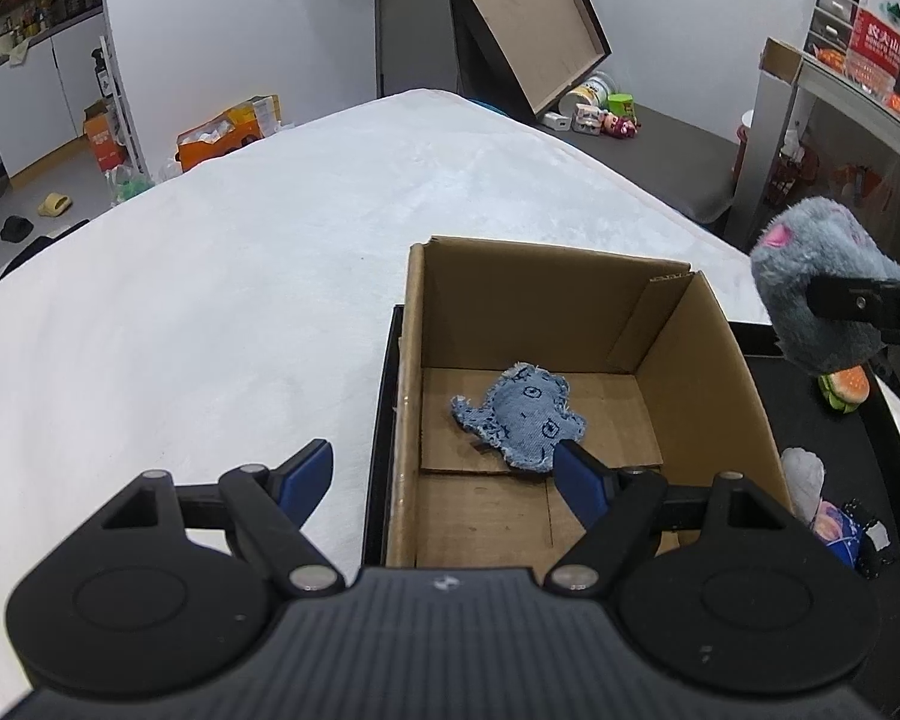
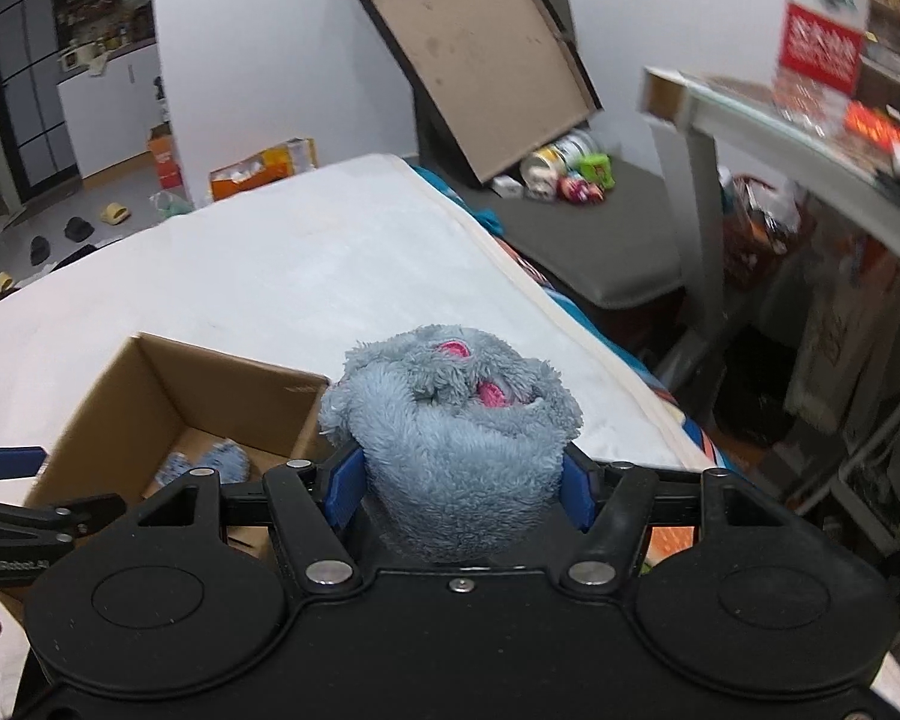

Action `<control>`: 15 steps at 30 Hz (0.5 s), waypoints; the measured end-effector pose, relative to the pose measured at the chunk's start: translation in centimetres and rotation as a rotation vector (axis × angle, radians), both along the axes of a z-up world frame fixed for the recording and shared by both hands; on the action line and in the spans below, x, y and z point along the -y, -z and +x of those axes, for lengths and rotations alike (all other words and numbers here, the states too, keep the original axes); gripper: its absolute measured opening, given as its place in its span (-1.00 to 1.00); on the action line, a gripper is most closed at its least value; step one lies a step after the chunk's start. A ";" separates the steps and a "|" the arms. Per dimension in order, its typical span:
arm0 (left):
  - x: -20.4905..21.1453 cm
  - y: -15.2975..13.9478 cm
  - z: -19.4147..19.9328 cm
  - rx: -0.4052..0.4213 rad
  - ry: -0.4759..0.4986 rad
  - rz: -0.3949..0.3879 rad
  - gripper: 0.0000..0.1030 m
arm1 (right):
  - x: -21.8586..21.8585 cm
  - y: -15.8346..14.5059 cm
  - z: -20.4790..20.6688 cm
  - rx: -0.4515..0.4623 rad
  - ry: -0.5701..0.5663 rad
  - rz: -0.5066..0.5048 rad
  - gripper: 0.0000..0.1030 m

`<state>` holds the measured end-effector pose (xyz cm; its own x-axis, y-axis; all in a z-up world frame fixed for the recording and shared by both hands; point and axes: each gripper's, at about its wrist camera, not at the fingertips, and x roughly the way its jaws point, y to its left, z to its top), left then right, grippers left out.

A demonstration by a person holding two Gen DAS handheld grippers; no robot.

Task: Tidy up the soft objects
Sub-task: 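Carry the grey plush with the right gripper into the box and release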

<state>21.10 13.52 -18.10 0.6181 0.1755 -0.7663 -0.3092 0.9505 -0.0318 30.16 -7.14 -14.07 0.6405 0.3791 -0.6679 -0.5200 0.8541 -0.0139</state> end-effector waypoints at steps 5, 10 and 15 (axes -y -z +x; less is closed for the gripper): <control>-0.3 -0.1 -0.7 0.032 -0.009 -0.007 0.52 | -1.9 -1.0 -1.0 0.038 -0.048 -0.015 0.21; -0.5 0.0 -1.1 0.048 -0.010 -0.030 0.33 | -3.8 -1.8 -2.0 0.075 -0.097 -0.023 0.21; -0.9 0.2 -1.4 0.055 0.000 -0.052 0.14 | -5.8 -1.9 -3.0 0.120 -0.146 -0.078 0.21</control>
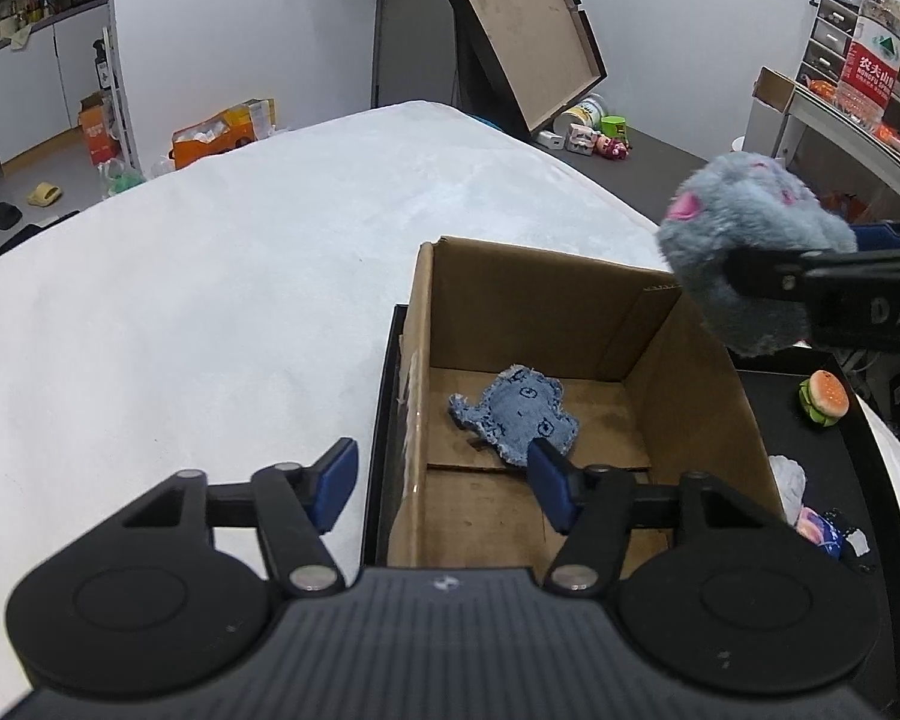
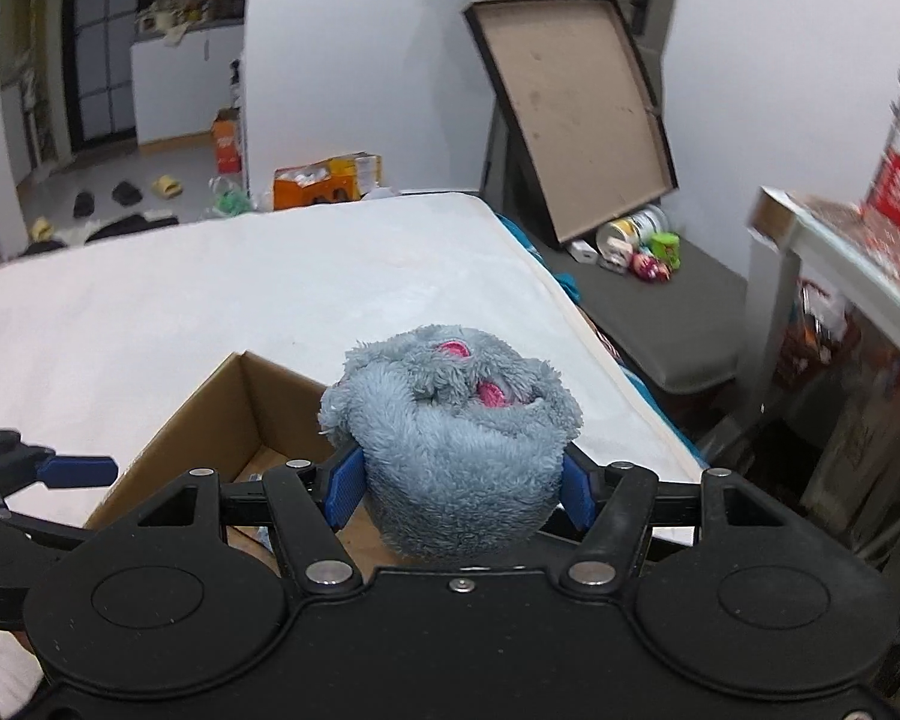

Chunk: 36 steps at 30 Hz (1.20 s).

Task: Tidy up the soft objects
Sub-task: 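Carry the grey plush with the right gripper into the box and release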

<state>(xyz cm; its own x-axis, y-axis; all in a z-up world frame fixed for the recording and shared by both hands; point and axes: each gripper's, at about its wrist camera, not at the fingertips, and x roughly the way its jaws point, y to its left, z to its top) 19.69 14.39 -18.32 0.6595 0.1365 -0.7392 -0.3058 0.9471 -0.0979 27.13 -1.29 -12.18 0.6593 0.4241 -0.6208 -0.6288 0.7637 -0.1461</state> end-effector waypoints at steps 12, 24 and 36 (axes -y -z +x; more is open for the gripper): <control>-0.9 0.6 -0.6 0.004 0.005 -0.041 -0.54 | -3.9 1.7 -1.9 0.075 -0.107 -0.190 0.26; -1.0 0.6 -0.6 -0.001 0.000 -0.056 -0.53 | -6.6 4.0 -3.9 0.180 -0.184 -0.374 0.44; -0.8 0.5 -0.2 -0.012 0.001 -0.064 -0.35 | -5.8 3.8 -4.4 0.185 -0.175 -0.383 0.60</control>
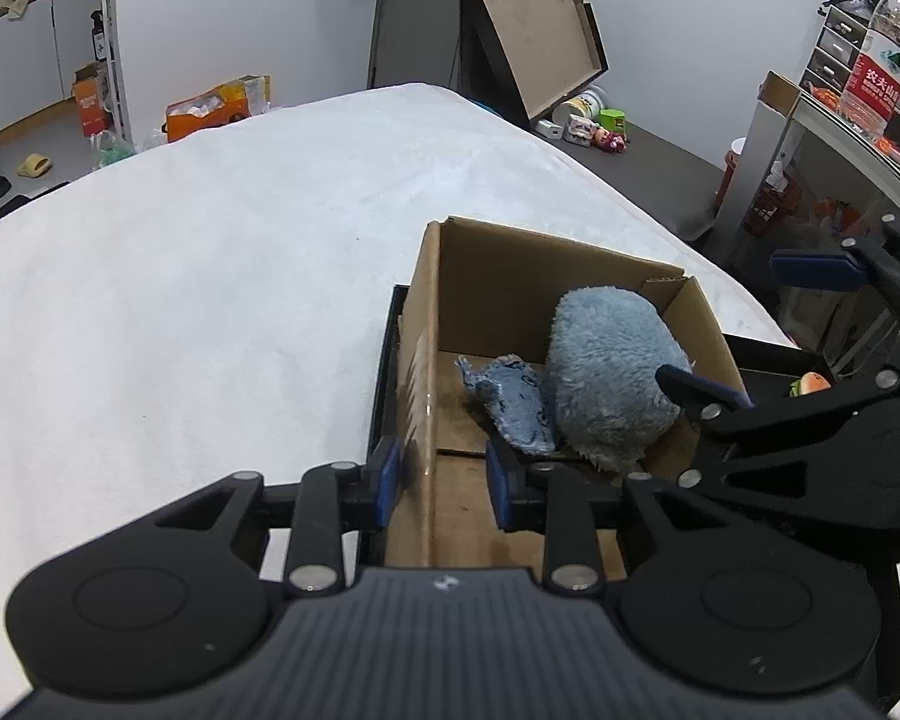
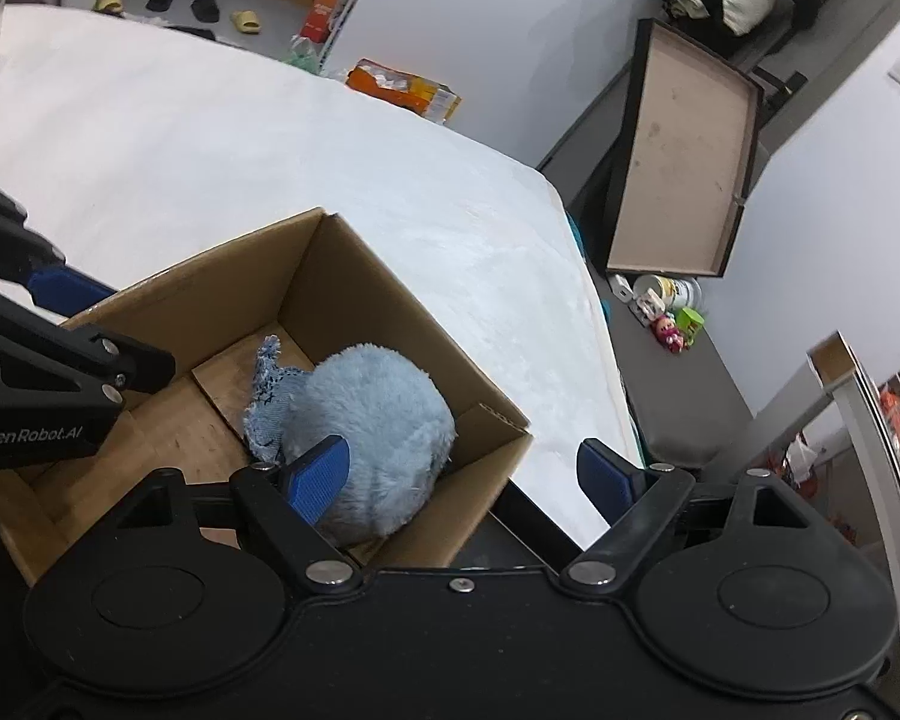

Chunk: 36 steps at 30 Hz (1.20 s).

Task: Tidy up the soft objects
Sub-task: 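Carry the grey plush with the right gripper into the box and release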

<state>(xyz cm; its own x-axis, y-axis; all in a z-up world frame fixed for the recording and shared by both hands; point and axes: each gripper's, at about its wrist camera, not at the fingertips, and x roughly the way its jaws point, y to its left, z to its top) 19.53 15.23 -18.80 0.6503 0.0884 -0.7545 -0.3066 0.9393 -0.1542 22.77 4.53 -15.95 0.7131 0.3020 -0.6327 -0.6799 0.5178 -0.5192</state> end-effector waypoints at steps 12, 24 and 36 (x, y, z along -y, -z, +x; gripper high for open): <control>1.1 -0.9 -0.1 0.014 0.021 0.020 0.17 | 3.9 -1.8 0.8 -0.071 0.095 0.127 0.60; 2.8 -1.1 0.5 -0.007 0.033 0.074 0.32 | 9.2 -0.6 2.3 -0.153 0.226 0.216 0.60; 4.5 -1.2 1.0 -0.040 0.037 0.161 0.43 | 13.9 2.3 2.3 -0.273 0.325 0.277 0.60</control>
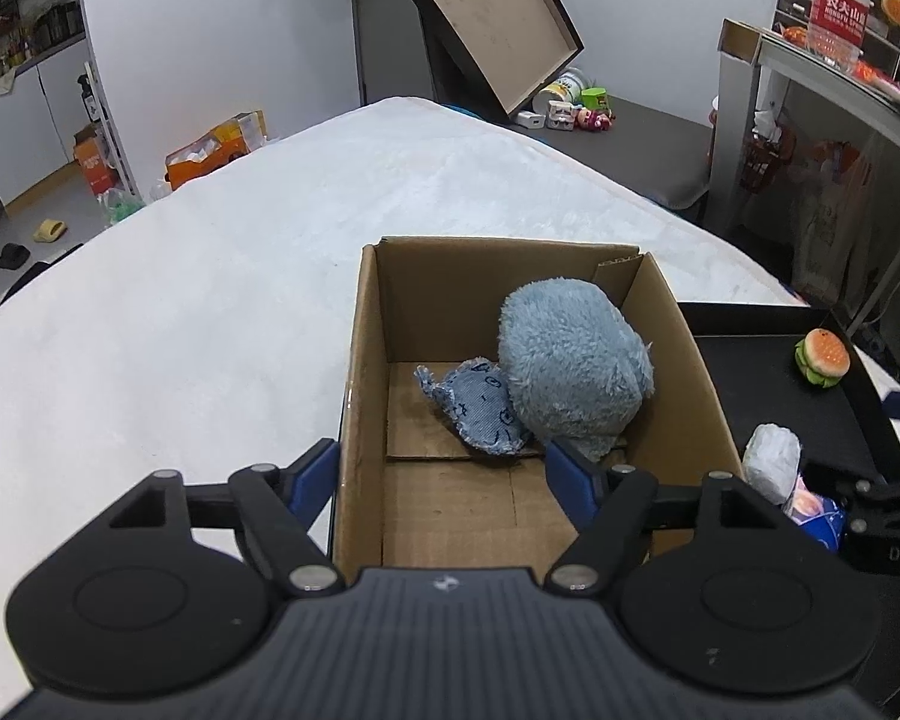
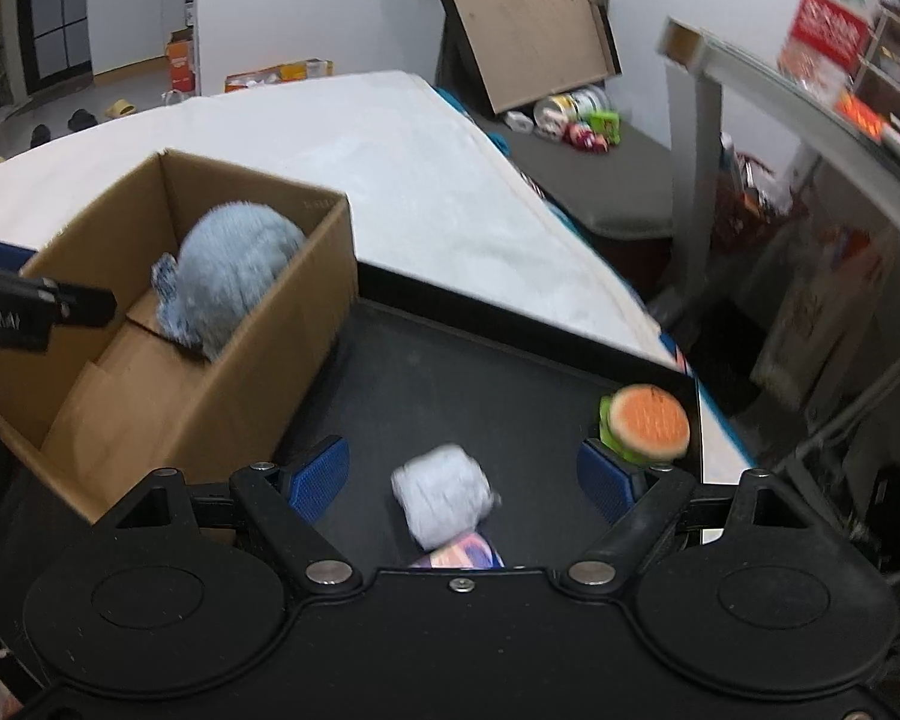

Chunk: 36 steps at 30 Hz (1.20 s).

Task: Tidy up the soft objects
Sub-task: 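Move the right gripper to the black-and-white plush and grasp it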

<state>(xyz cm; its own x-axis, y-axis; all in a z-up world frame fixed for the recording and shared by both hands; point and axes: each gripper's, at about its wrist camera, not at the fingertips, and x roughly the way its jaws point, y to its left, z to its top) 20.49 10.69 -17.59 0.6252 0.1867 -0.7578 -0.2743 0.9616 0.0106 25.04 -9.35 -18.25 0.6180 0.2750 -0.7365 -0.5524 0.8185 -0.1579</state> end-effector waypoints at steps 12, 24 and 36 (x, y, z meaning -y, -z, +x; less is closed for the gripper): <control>1.1 0.1 0.5 -0.031 -0.013 0.057 0.46 | 4.3 2.9 0.2 -0.111 0.119 0.074 0.48; 1.6 0.4 1.1 -0.052 -0.017 0.089 0.49 | 7.1 5.5 0.3 -0.189 0.177 0.155 0.27; 1.5 0.4 1.2 -0.054 -0.017 0.088 0.50 | 8.7 5.3 1.0 -0.185 0.241 0.185 0.07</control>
